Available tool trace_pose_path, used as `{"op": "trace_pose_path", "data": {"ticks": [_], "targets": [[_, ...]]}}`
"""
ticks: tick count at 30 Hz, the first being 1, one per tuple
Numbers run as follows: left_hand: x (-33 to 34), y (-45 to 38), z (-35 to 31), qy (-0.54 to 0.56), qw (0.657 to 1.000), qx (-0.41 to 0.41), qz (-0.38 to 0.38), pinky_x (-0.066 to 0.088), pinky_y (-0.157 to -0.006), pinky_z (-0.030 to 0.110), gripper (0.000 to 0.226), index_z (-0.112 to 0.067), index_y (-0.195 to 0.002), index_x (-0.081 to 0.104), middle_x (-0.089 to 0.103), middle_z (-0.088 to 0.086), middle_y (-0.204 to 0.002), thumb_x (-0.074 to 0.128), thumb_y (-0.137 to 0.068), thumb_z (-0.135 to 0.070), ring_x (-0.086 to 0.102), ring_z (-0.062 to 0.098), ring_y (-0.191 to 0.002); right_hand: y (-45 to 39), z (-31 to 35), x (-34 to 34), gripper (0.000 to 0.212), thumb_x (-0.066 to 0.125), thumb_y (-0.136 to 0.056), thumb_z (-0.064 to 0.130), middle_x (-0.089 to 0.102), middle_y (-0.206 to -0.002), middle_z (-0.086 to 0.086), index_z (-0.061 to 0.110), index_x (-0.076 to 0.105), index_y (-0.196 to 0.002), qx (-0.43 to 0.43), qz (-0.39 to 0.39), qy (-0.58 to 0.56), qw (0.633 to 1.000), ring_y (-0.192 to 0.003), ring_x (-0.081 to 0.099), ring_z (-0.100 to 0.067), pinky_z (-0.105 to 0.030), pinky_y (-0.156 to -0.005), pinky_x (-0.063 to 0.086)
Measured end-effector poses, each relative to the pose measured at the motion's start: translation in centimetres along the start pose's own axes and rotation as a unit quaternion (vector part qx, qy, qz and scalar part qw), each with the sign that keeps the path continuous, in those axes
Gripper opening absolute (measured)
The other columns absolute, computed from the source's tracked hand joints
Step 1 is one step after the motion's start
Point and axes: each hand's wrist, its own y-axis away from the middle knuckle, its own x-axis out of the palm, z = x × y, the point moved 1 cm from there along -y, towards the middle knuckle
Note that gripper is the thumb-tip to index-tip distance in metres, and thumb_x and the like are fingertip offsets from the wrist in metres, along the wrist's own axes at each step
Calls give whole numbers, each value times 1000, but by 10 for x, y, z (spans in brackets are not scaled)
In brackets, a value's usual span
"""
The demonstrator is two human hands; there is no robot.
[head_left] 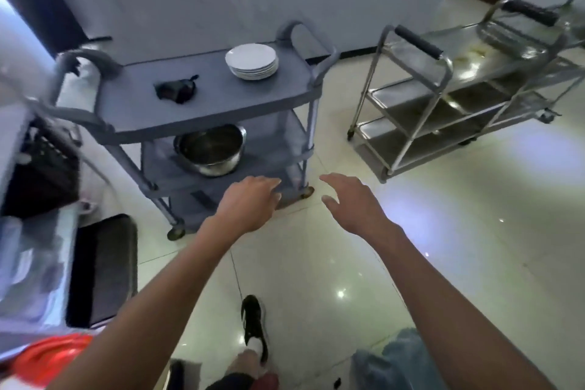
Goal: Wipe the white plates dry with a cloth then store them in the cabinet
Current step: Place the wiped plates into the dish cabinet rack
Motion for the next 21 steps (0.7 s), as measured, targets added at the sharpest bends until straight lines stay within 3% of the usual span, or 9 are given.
{"op": "trace_pose_path", "data": {"ticks": [5,10,15,21], "targets": [[-14,-43,81,20,998,-55,-25,51,-98,44,41,-22,-140,54,62,3,-136,47,-103,-37,61,25,-120,-104,47,24,49,57,-100,32,50,-148,-1,22,46,-147,-53,24,-11,998,-132,47,-27,-41,-108,40],[-31,-89,157,89,991,-89,-42,56,-85,37,29,-26,-126,59,68,-4,-111,47,-102,-38,63,13,-92,-188,90,38,48,58,-99,31,54,-145,0,24,48,-146,-54,54,-57,996,-125,54,-24,-37,-103,44],[-64,-145,203,110,986,-108,-68,51,-86,39,30,-18,-125,62,67,2,-119,50,-103,-35,63,24,-106,-264,112,35,49,58,-99,28,46,-152,2,24,46,-147,-53,37,-90,994,-136,46,-20,-34,-111,37],[-77,-208,227,157,978,-119,-65,53,-86,44,29,-13,-118,63,70,5,-114,50,-101,-33,62,29,-104,-339,104,33,50,58,-99,29,46,-152,2,23,45,-148,-46,32,-96,994,-140,41,-18,-33,-114,33]]}}
